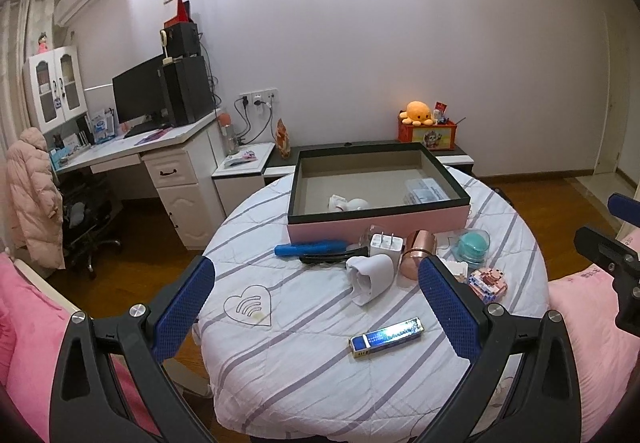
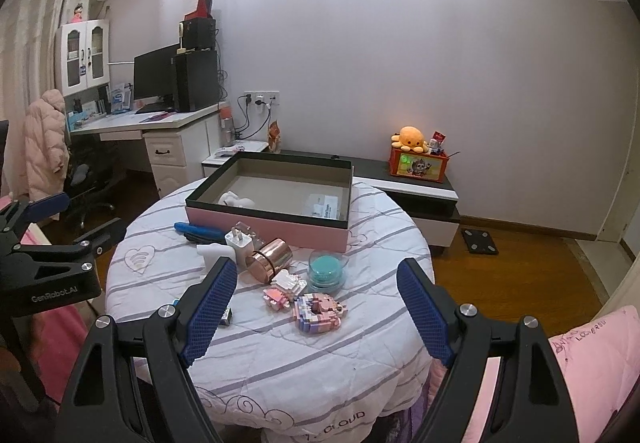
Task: Organize rigid objects
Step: 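Withdraw both tools from the box back over the table, then grasp the white hair dryer with the left tool while the right tool grasps the teal brush case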
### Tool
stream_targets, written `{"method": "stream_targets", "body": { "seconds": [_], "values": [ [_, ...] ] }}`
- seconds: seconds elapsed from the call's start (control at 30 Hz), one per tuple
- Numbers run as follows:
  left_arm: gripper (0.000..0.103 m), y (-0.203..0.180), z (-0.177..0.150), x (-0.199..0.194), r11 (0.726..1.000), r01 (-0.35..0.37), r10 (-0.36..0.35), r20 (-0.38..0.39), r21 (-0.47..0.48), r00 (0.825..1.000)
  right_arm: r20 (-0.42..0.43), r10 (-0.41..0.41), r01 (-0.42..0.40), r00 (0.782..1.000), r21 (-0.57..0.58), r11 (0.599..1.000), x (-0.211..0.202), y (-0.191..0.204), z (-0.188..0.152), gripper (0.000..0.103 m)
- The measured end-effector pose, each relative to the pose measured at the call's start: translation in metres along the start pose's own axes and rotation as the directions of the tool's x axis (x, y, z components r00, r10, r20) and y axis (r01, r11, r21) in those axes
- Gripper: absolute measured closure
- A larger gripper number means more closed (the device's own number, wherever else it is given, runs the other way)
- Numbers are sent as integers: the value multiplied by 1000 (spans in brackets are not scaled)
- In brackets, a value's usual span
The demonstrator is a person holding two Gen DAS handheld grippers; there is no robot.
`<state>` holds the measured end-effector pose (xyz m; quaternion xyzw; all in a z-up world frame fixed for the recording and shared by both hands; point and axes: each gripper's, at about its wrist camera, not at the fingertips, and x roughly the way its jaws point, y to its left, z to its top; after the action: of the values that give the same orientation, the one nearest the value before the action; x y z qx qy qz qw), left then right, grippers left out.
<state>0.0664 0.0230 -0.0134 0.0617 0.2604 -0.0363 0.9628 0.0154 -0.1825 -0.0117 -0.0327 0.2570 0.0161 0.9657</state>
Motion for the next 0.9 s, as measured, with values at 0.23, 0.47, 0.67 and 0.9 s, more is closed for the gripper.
{"method": "stream_targets", "body": {
  "seconds": [0.23,0.47,0.67,0.9],
  "values": [
    [0,0,2,33,1000,-2,3,-77,8,997,-57,30,-28,998,37,999,32,-4,8,19],
    [0,-7,-3,83,999,26,-21,-203,22,979,-187,28,-16,982,69,998,91,-14,7,19],
    [0,-16,-10,130,998,63,-53,-310,22,949,-303,43,-13,952,100,995,142,-23,-2,19],
    [0,-27,-20,174,993,114,-98,-409,15,907,-418,55,-8,907,115,993,201,-28,-14,19]
  ]
}}
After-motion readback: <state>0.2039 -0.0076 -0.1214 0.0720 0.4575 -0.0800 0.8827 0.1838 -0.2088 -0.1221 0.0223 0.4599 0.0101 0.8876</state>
